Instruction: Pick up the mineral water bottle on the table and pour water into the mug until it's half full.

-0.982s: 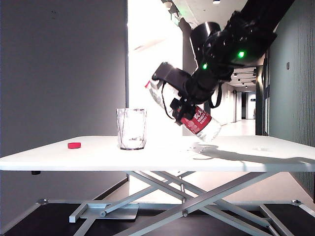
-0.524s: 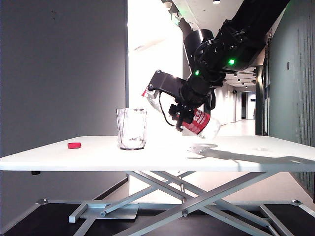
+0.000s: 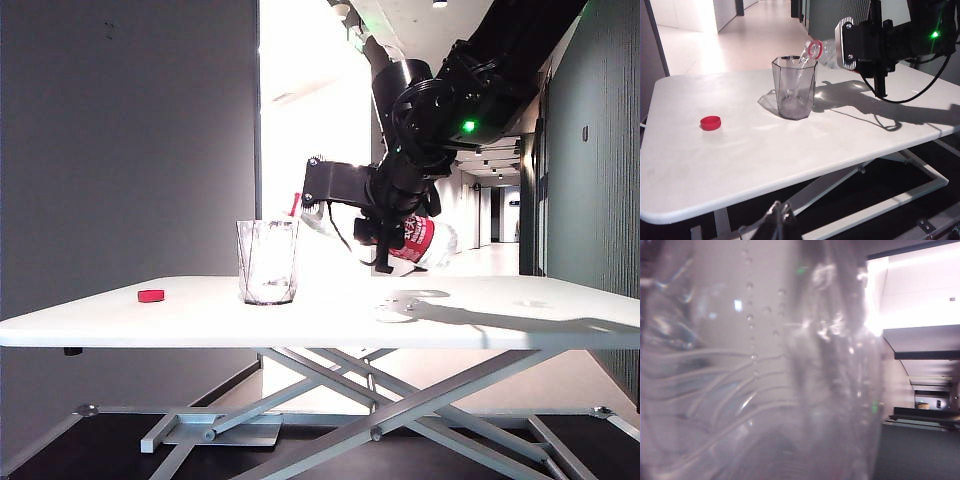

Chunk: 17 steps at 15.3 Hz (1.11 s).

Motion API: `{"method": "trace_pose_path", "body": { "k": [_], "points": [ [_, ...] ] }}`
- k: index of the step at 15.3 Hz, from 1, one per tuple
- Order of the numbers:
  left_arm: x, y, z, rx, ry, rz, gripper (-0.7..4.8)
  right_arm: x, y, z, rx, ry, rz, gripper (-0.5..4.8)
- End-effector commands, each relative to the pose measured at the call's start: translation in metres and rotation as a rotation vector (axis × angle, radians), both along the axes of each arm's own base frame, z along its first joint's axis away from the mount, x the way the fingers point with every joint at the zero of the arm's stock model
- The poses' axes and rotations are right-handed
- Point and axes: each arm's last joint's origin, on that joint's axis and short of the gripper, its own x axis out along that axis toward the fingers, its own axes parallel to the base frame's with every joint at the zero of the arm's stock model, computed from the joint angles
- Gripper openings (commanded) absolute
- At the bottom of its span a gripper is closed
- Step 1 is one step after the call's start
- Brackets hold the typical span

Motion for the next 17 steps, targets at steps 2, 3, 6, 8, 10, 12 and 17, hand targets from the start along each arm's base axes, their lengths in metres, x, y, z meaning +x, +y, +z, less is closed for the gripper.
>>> {"method": "trace_pose_path", "body": {
  "k": [2,3,6,8,10,12,17],
  "points": [
    [-0.0004,-0.0002,-0.0012,0.000,0.020,-0.006,-0.05,0.0014,0.0026,0.0245,0.002,-0.143,0.008,1.44],
    [-0.0004,-0.0002,-0.0016,0.000,0.024,-0.006,-0.05,0.0015,0.0027,0.0252,0.000,-0.151,0.009,1.44],
    [-0.0004,-0.0002,-0.0017,0.000,0.026,-0.006,-0.05,0.0018,0.0025,0.0263,-0.046,-0.172,0.012,1.44],
    [-0.0004,-0.0002,-0.0017,-0.003,0.027,-0.006,-0.05,0.0020,0.0020,0.0266,-0.079,-0.182,0.010,1.43],
    [-0.0004,-0.0002,-0.0017,-0.003,0.027,-0.006,-0.05,0.0025,0.0019,0.0291,-0.112,-0.213,0.009,1.43],
    [-0.0004,-0.0002,-0.0017,-0.002,0.027,-0.006,-0.05,0.0028,0.0021,0.0315,-0.122,-0.241,0.012,1.43],
    [-0.0004,-0.0002,-0.0017,-0.003,0.027,-0.006,-0.05,0.0028,0.0021,0.0317,-0.196,-0.256,0.031,1.43]
  ]
}}
